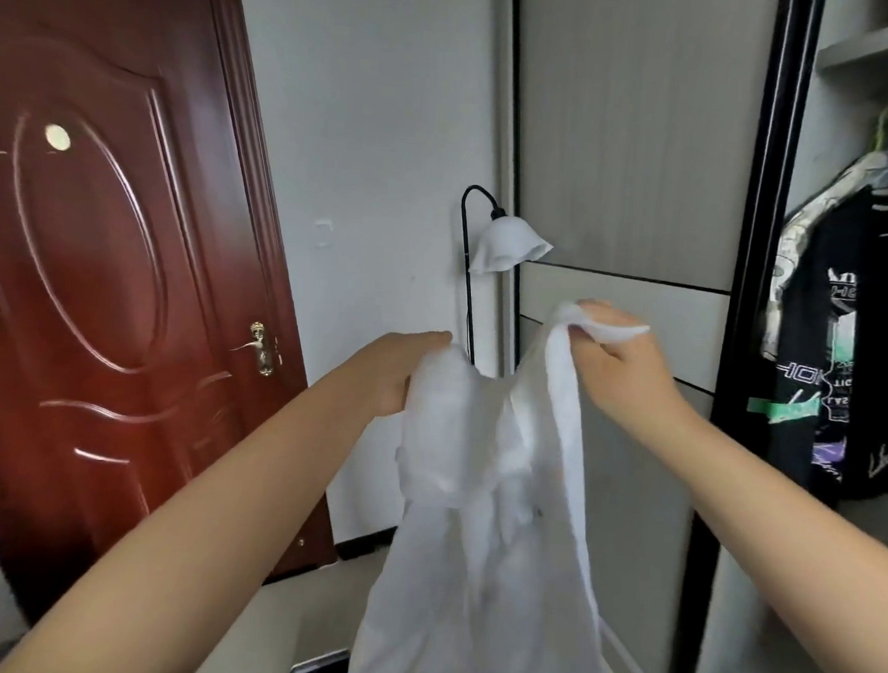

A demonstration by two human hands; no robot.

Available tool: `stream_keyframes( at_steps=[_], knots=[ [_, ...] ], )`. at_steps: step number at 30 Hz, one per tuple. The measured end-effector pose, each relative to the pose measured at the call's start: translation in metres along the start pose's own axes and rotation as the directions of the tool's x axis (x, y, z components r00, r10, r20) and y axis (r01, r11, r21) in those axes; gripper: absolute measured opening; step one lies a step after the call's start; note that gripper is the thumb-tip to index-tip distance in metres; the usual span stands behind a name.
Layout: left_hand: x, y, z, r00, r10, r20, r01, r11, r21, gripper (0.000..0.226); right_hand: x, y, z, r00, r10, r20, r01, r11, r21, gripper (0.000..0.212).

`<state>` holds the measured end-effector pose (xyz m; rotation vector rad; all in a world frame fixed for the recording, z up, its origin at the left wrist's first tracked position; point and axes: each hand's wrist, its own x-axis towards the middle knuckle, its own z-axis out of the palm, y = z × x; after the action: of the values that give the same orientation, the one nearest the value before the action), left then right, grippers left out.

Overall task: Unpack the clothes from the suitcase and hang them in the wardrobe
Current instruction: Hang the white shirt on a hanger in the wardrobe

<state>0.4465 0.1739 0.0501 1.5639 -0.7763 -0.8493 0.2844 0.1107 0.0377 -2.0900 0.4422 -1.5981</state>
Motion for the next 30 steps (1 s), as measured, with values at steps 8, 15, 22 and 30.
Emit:
stream_keyframes(
  at_steps=[8, 15, 22, 30],
  knots=[
    [-0.029, -0.044, 0.006, 0.979, 0.169, 0.114, -0.202, 0.875, 0.441, 0.021, 0.041, 0.022, -0.001, 0.81, 0.442, 0.386, 0.016, 0.641, -0.767, 0.044],
    [-0.058, -0.076, 0.053, 0.882, -0.044, 0.47, -0.16, 0.909, 0.384, 0.019, 0.061, 0.014, -0.009, 0.781, 0.554, 0.288, -0.144, 0.609, -0.78, 0.041],
    [-0.02, -0.11, 0.127, 0.884, -0.039, 0.466, -0.313, 0.691, 0.652, 0.055, 0.061, 0.016, -0.063, 0.777, 0.606, 0.171, -0.393, 0.678, -0.621, 0.023],
    [-0.003, -0.105, 0.215, 0.87, 0.309, 0.385, -0.494, 0.563, 0.663, 0.028, 0.047, 0.013, -0.182, 0.782, 0.619, -0.079, -0.608, 0.728, -0.317, 0.036]
  ],
)
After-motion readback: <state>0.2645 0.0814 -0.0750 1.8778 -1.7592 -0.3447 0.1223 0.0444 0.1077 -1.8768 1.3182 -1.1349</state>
